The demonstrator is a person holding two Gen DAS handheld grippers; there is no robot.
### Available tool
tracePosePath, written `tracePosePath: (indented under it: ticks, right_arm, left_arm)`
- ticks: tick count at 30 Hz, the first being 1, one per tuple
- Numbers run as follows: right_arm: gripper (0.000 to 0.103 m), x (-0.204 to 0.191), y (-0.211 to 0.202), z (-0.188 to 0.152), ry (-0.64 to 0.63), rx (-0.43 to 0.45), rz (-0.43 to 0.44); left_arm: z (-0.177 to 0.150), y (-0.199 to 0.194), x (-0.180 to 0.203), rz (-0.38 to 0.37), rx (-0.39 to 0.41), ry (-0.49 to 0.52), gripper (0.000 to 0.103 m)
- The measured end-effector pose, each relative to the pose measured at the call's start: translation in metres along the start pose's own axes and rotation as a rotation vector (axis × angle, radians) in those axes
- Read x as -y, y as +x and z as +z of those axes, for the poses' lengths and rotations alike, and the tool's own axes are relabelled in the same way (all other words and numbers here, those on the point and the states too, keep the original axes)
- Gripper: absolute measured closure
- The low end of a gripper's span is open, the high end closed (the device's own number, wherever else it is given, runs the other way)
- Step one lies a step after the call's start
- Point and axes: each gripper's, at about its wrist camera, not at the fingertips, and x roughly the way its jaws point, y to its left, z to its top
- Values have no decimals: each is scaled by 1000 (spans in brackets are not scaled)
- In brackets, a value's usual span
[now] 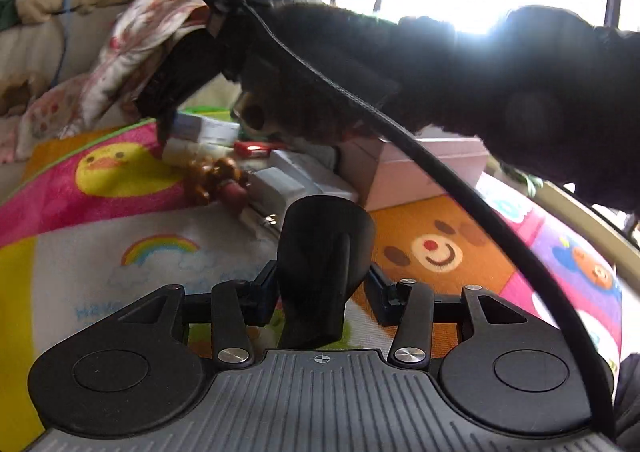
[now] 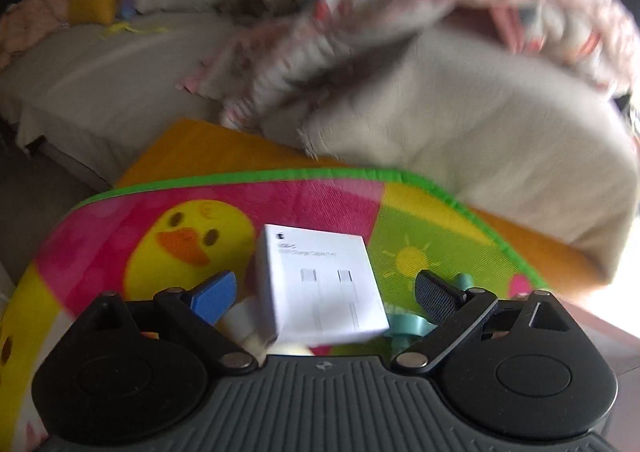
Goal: Organize rigid objects
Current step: 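Grasp and lift the white charger box with the right tool while the left tool holds the cup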
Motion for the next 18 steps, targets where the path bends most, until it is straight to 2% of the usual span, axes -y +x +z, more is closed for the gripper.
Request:
tracePosePath:
  ticks: [2, 6, 7, 9, 14, 15, 16, 18]
  right_arm:
    - [26, 7, 5, 0, 49, -36, 52]
    - [31, 12, -38, -19, 29, 31, 117]
    - [36, 14, -57, -27, 2, 59, 136]
    - [74, 16, -93, -50, -58, 88, 148]
    - [82, 37, -171, -142, -141, 154, 111]
    - [96, 43, -179, -159, -138, 150, 104]
    - [101, 51, -188, -176, -122, 145, 114]
    - [101, 69, -201, -208, -73, 144, 139]
  left_arm:
    - [-1, -1, -2, 13, 13, -18, 53]
    - [-2, -4, 10, 41, 26, 22, 53]
    - [-2, -6, 13, 37, 24, 31, 53]
    - [-3, -10, 23, 22, 19, 48, 53]
    - [-8, -17, 51, 6, -3, 77, 54]
    - [-8, -18, 56, -3, -8, 67, 54]
    - [-8, -19, 61, -11, -7, 59, 54]
    - [-10, -21, 73, -16, -5, 53, 54]
